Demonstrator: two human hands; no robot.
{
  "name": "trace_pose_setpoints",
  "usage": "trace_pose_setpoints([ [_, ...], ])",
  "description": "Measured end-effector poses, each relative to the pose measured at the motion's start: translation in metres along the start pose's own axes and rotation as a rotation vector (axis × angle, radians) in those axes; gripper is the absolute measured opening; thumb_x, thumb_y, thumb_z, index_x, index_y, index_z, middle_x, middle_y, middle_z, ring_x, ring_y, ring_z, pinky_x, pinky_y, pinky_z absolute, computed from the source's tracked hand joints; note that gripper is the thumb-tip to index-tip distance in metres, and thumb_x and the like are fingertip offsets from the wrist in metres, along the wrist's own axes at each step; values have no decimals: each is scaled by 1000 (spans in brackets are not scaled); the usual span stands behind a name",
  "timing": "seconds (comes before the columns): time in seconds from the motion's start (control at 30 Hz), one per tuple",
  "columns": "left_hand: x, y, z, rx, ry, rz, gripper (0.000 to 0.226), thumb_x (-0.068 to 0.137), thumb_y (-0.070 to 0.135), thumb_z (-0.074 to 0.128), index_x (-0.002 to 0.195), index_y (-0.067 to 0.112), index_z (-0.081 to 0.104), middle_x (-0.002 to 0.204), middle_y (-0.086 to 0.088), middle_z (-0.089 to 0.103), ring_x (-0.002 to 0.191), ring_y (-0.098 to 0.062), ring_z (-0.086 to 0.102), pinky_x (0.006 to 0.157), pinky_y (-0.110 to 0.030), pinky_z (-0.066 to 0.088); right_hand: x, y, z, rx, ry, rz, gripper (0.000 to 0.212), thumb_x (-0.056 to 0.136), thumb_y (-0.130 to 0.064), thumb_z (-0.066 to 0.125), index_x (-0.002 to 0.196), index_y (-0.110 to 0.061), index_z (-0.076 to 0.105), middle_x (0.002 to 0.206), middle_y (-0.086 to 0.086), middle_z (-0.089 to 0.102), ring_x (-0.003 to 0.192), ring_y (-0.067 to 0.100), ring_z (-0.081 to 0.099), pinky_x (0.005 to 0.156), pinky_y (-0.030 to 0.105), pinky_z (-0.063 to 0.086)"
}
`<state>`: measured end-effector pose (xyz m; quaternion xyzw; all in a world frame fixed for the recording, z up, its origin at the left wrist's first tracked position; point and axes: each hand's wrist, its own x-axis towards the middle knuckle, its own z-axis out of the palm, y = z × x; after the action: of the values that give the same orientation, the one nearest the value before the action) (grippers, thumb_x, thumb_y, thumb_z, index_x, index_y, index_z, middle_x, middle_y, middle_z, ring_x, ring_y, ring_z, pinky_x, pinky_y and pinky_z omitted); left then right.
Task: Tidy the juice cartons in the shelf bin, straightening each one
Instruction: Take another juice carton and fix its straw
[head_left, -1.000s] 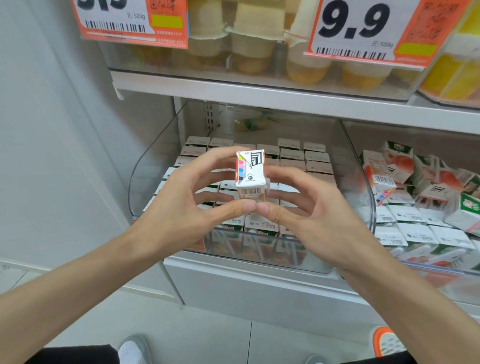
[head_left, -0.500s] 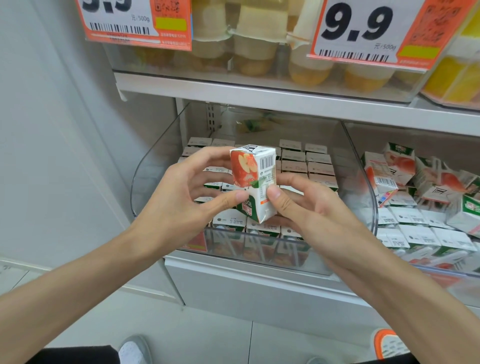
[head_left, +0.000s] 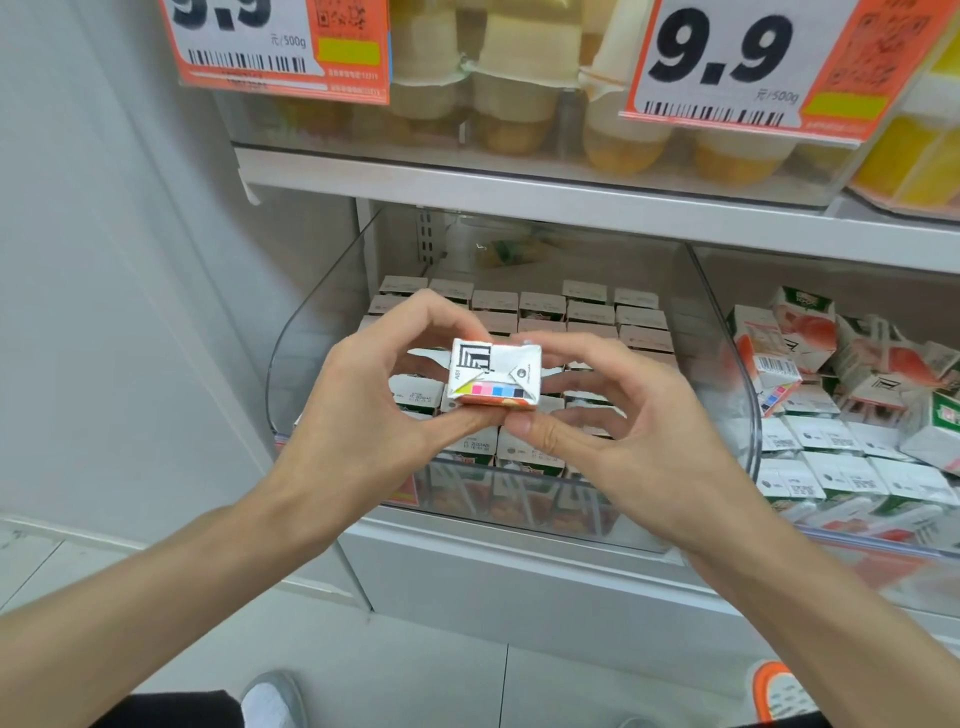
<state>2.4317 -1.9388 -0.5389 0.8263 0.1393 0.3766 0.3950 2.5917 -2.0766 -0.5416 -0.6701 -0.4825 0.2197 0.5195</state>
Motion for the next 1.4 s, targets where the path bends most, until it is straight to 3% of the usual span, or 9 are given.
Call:
trace_pose_setpoints([
  [0.1,1,0,1,21,6,-3,39,79,26,90,109,17,66,104,16,71,109,-23,70,87,-36,59,0,0,-1,-2,31,-35,46,79,-34,85,123,-42,74,121,-12,73,114,12,67,94,37,60],
  [0.37,2,-3,-1,58,-57,-5,52,78,25,91,123,22,65,117,18,71,116,-22,66,89,-35,57,-1,0,-2,118,7,44,44,93,-7,77,127,-34,74,118,-19,77,118,4,70,105,34,56],
  [0.57,3,-8,-6,75,-136,-39,82,81,25,87,152,33,47,123,15,68,121,-15,66,97,-29,55,-1,-1,-4,196,46,138,32,99,-17,72,128,-31,72,122,-20,76,115,1,71,109,36,52],
  [0.8,2,-9,-6,61,-217,-36,101,73,25,95,157,38,40,121,13,69,122,-16,66,98,-30,54,1,-1,-2,277,49,268,30,103,-24,65,131,-32,61,107,-8,82,96,13,79,96,35,59],
  [0.97,0,-10,-6,75,-288,-13,100,68,42,93,155,45,42,133,20,61,125,-13,60,95,-22,53,-1,-5,-1,286,25,305,31,105,-32,61,132,-44,53,97,-3,83,87,23,80,92,36,59],
  [1.1,-1,-16,-4,154,-278,25,90,81,18,90,154,44,45,144,15,59,121,-18,61,94,-29,55,-1,-8,0,300,10,315,29,104,-39,60,132,-46,55,95,3,83,89,27,80,88,39,62],
  [1.2,-1,-19,-5,180,-239,38,78,86,5,83,149,39,54,129,11,67,114,-19,64,93,-29,55,-1,-10,0,288,29,314,25,105,-41,59,129,-47,59,92,7,82,82,23,77,77,34,64],
  [1.3,0,-18,-5,157,-182,15,59,90,10,78,140,36,63,109,6,73,104,-20,67,90,-27,55,-1,-11,1,303,43,325,20,105,-41,58,123,-42,67,93,13,81,73,23,70,74,36,61],
  [1.4,1,-18,-6,115,-152,-51,51,90,10,80,132,36,67,101,3,74,98,-22,69,89,-33,56,1,-9,-2,347,25,325,29,111,-20,49,123,-31,73,90,18,78,70,21,70,68,31,58],
])
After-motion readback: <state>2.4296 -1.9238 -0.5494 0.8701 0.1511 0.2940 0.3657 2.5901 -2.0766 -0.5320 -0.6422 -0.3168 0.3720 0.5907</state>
